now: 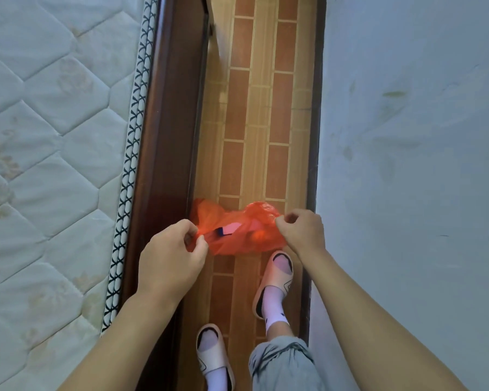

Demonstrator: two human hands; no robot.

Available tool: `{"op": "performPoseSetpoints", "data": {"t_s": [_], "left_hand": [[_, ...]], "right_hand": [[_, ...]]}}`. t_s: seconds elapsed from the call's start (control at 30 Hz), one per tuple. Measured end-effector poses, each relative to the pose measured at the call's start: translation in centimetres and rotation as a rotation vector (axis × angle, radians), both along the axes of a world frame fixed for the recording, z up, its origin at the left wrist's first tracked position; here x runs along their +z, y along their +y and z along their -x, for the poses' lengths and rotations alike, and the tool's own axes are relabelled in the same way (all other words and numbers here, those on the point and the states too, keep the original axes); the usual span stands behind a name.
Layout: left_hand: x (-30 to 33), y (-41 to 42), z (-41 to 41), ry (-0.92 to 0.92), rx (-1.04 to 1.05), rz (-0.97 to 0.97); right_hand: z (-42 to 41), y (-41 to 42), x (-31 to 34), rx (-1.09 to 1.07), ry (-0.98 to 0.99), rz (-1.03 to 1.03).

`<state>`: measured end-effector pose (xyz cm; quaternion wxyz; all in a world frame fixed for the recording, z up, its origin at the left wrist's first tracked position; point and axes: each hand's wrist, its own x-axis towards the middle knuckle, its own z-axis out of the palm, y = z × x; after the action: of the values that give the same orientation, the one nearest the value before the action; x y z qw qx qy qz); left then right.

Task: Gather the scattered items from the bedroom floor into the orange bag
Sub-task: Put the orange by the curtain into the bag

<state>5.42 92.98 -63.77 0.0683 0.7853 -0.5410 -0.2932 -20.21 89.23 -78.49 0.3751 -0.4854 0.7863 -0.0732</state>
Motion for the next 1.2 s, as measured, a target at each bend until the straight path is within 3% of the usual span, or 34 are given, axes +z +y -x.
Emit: {"op": "performPoseSetpoints", "data": {"t_s": [0.13, 0.57, 0.97, 1.2], "left_hand": [[3.7, 0.2, 0.7, 0.019, -0.012, 0.031], [21.7, -1.2, -1.1, 0.072, 0.041, 0.235], [36.8, -5.1, 0.0, 0.096, 0.084, 0.454], [43.2, -7.8, -0.2, 0.088, 0.125, 0.497]], "right_hand": [[0.0, 0.1, 5.8, -0.108, -0.032, 0.134], [-2.4, -1.1, 28.8, -0.153, -0.1, 0.408], [-1.3, -3.9, 49.3, -0.013, -0.078, 0.618], [0.0, -7.4, 57.2, 0.092, -0.091, 0.585]]}}
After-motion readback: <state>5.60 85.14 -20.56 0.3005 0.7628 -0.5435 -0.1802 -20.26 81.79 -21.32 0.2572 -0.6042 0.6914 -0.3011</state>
